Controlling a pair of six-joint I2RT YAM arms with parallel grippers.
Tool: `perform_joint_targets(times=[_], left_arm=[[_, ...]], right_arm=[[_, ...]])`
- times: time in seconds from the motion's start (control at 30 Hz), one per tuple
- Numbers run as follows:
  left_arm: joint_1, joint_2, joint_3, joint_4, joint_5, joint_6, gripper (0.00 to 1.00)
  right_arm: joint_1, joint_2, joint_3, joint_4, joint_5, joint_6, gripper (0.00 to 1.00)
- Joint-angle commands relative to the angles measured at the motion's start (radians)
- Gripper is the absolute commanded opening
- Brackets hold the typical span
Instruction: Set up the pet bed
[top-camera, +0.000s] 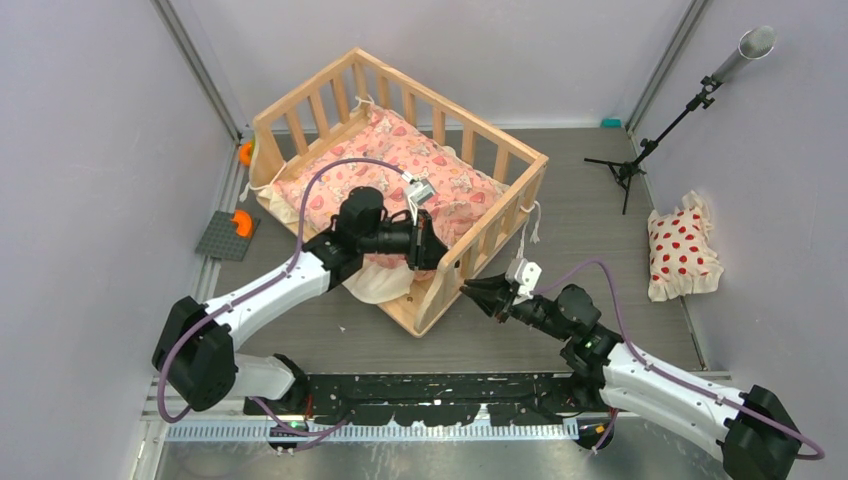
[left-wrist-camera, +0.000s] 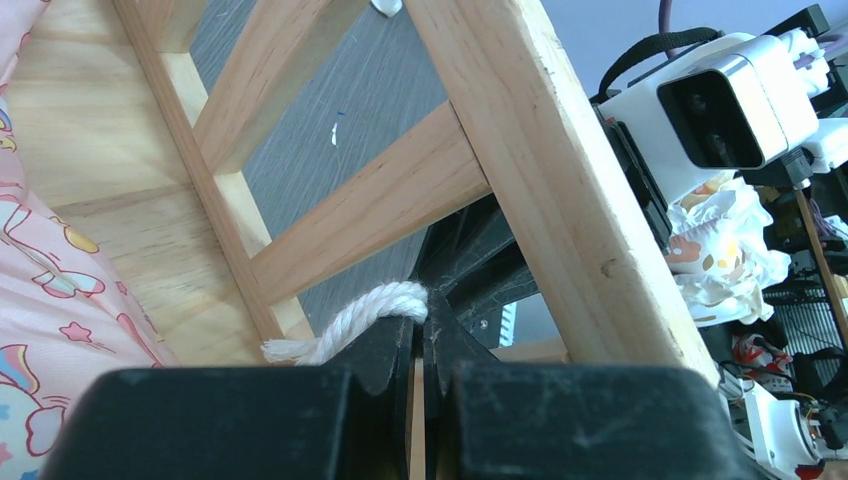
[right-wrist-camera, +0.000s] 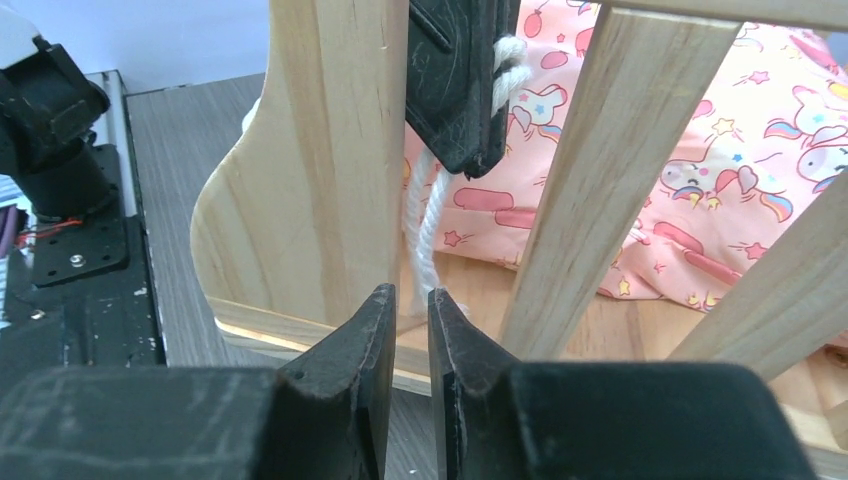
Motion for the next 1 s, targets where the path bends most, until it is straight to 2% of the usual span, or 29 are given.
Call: perform_joint_targets(times=[0.0,0.2,0.4,0.97], left_arm=[[-0.010,0.007,0.046,0.043,0.091,0.004,0.00],[-0.010,0.010,0.051,0.047,0.107,0.004,0.00],[-0.009,0.012,0.052,0.048,0.123,0.007,0.00],[-0.009,0.020,0.046,0.050,0.159,0.013,0.00]], right_arm=[[0.004,0.018,0.001,0.114,0.021,-0.079,0.24],[0.004,0.054,0.010,0.148,0.000,-0.134,0.24],[0.004,0.107,0.023,0.196,-0.010,-0.153,0.31],[0.005,0.196,0.069,0.256,-0.029,-0.171,0.31]])
